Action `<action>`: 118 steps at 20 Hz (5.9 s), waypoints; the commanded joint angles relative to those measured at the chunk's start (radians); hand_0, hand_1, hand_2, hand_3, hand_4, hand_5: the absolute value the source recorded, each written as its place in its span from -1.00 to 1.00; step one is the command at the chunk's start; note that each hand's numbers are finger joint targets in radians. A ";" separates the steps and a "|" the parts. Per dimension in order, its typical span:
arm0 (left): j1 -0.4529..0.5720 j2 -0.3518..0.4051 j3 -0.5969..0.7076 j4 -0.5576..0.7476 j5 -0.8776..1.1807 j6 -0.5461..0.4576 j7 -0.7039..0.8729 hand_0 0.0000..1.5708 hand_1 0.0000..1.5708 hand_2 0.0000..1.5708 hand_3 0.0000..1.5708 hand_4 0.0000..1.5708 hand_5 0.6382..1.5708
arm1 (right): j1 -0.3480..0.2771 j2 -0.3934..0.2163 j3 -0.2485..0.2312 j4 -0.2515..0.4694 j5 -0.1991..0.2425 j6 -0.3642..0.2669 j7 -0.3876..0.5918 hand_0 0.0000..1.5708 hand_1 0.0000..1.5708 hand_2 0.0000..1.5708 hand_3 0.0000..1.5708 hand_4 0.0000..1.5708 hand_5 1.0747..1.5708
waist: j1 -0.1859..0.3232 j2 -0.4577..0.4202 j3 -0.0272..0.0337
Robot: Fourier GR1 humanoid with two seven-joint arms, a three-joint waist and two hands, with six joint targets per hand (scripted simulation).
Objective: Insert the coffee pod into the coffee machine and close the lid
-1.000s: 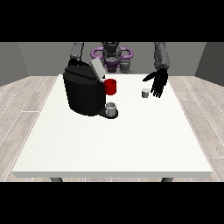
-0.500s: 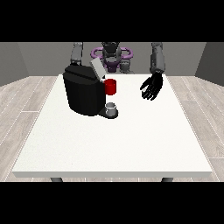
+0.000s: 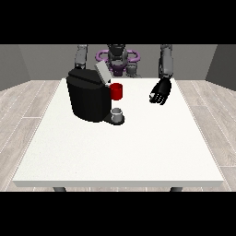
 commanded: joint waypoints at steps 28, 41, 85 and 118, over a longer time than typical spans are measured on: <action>-0.278 -0.088 0.091 0.028 0.025 -0.354 0.010 0.69 0.69 0.72 0.68 -0.25 1.00 | 0.043 -0.011 0.007 0.131 0.066 -0.028 0.030 -1.00 -1.00 -1.00 -1.00 -1.00 1.00 | 0.005 -0.210 -0.0004; -0.492 -0.091 0.230 0.059 0.082 -0.395 0.177 0.57 0.57 0.61 0.61 -0.36 1.00 | -0.035 -0.023 -0.028 0.047 0.013 0.004 0.019 -1.00 -1.00 -1.00 -1.00 -1.00 1.00 | -0.107 -0.134 -0.0005; -0.726 -0.021 0.257 0.154 0.040 -0.381 0.116 0.53 0.53 0.59 0.53 -0.53 1.00 | -0.118 -0.034 -0.073 0.065 0.019 -0.033 -0.047 -1.00 -1.00 -1.00 -1.00 -1.00 1.00 | -0.155 0.080 0.0000; -0.760 0.047 0.256 0.195 -0.050 -0.209 -0.016 0.56 0.56 0.53 0.24 -1.00 1.00 | -0.193 -0.065 -0.068 0.006 0.032 -0.022 0.020 -1.00 -1.00 -1.00 -1.00 -0.91 1.00 | -0.213 0.171 -0.0004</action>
